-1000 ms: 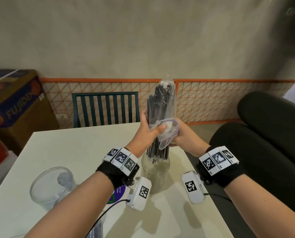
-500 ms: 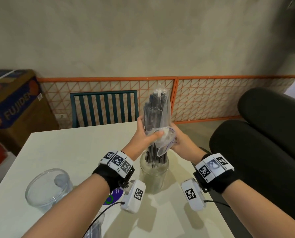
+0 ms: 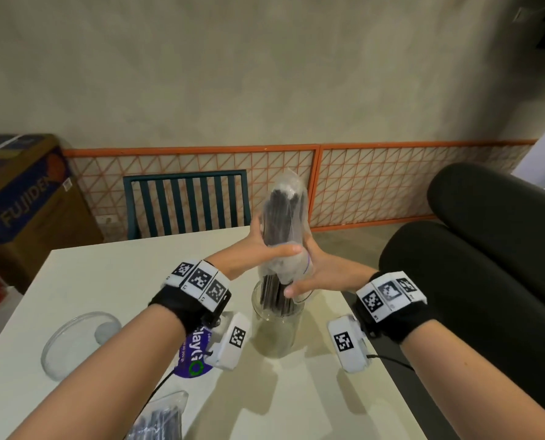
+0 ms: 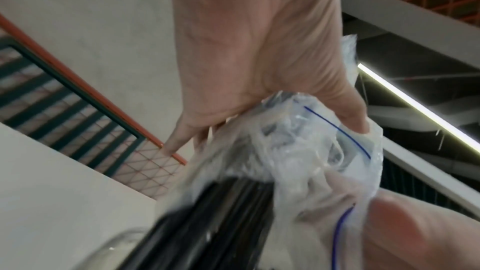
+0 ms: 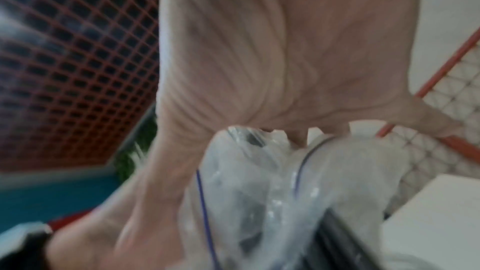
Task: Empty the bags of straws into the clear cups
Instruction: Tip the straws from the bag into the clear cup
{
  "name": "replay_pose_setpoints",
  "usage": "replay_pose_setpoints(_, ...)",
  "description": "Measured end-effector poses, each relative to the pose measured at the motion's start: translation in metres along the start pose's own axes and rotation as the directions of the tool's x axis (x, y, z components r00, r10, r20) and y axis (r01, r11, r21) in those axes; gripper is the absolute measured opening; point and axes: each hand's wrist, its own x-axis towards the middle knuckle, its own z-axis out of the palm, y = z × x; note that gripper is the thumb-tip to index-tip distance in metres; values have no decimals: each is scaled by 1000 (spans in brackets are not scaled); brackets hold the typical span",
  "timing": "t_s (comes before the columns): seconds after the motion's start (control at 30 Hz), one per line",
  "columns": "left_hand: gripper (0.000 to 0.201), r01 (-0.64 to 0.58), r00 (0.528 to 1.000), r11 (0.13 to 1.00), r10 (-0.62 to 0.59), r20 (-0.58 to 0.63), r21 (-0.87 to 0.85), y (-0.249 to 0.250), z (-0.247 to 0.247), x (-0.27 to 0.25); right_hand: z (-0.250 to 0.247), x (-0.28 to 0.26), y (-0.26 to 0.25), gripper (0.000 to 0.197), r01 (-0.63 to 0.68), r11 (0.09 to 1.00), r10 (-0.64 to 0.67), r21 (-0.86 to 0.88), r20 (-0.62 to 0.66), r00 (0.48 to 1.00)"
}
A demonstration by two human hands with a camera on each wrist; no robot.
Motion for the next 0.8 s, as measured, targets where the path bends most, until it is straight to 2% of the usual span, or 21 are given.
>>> replay_pose_setpoints(0.1,127,-21,1000,1000,20,-17,-18,4,-3,-6,3,-2,3,125,18,997,-7,79,-126,992)
replay_pose_setpoints(0.2,118,-69,997,998,69,-19,11,11,-2,-8,4,-3,-7,125,80,992,-63,94,-169,984)
replay_pose_setpoints(0.3,113,-91,994,996,92,-58,17,13,5,-6,9,-1,-12,116,146,982,-111,123,-252,961)
replay_pose_setpoints(0.4,112,-18,993,999,21,-119,31,4,9,-7,20,-1,-2,114,132,977,-90,165,-240,967)
replay_pose_setpoints(0.57,116,-26,985,999,33,-170,45,3,9,-9,17,1,-3,117,128,986,-90,108,-302,949)
replay_pose_setpoints(0.67,101,-103,963,989,125,-241,103,15,10,-11,16,0,-10,117,183,981,-148,62,-364,920)
replay_pose_setpoints(0.73,102,-151,949,980,181,-258,131,18,12,-13,20,-2,-10,118,202,979,-179,11,-416,891)
replay_pose_setpoints(0.8,105,-120,959,985,146,-243,122,13,14,-15,25,-5,-6,118,158,987,-143,5,-398,906)
